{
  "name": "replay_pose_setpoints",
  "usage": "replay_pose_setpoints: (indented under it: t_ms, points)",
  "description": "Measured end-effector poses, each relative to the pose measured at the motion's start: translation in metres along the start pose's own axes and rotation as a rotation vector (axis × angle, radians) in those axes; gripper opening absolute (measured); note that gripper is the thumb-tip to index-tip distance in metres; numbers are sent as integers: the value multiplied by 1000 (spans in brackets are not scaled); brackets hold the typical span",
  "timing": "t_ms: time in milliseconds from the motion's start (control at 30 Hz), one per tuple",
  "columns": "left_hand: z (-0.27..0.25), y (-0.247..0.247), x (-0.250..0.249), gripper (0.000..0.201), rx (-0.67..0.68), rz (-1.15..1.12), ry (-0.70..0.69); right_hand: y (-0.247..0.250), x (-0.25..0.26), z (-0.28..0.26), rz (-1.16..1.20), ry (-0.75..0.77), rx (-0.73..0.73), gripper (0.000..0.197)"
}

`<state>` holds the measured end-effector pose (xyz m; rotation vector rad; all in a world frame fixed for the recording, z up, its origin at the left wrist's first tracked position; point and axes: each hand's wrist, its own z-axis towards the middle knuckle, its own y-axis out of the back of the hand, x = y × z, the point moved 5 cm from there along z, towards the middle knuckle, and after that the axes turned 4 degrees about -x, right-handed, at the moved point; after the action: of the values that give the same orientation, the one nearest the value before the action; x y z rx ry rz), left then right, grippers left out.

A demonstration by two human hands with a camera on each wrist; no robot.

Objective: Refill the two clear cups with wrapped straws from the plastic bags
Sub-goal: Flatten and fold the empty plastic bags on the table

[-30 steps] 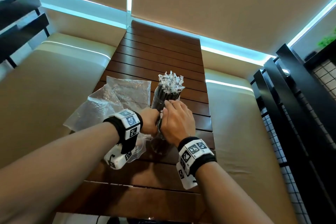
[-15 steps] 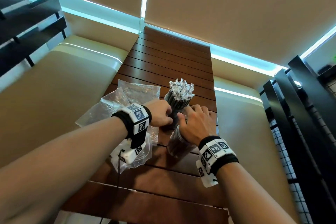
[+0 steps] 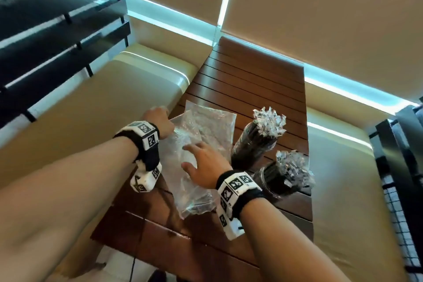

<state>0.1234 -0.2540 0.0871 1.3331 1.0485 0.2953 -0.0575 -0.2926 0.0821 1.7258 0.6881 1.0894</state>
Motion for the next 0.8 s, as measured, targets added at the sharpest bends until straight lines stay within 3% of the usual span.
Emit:
replay_pose_setpoints:
  t_ms: [133,300,467,533,600,700,800]
  points:
    - [2,-26,54,47,115,27,138,-56,-13,10,-46,-47,153,55]
    - [5,-61,79,64,259,79,77,-90,-40,9,-94,-101,184,48]
    - [-1,-77,91,84,402,144,35,-115,-58,-5,-46,-144,251,61]
    - [-4,-76,89,73,380,261,-23,-118,-61,-6,-45,-130,235,66]
    - [-5,-74,85,46,359,264,-49,-115,-62,-6,-39,-123,248,65]
    - [-9,-77,77,17,441,179,-108,-103,-59,-12,-53,-127,248,44]
    - [-19,-67,62,12,440,92,-216,-67,-47,-15,-35,-162,-17,29]
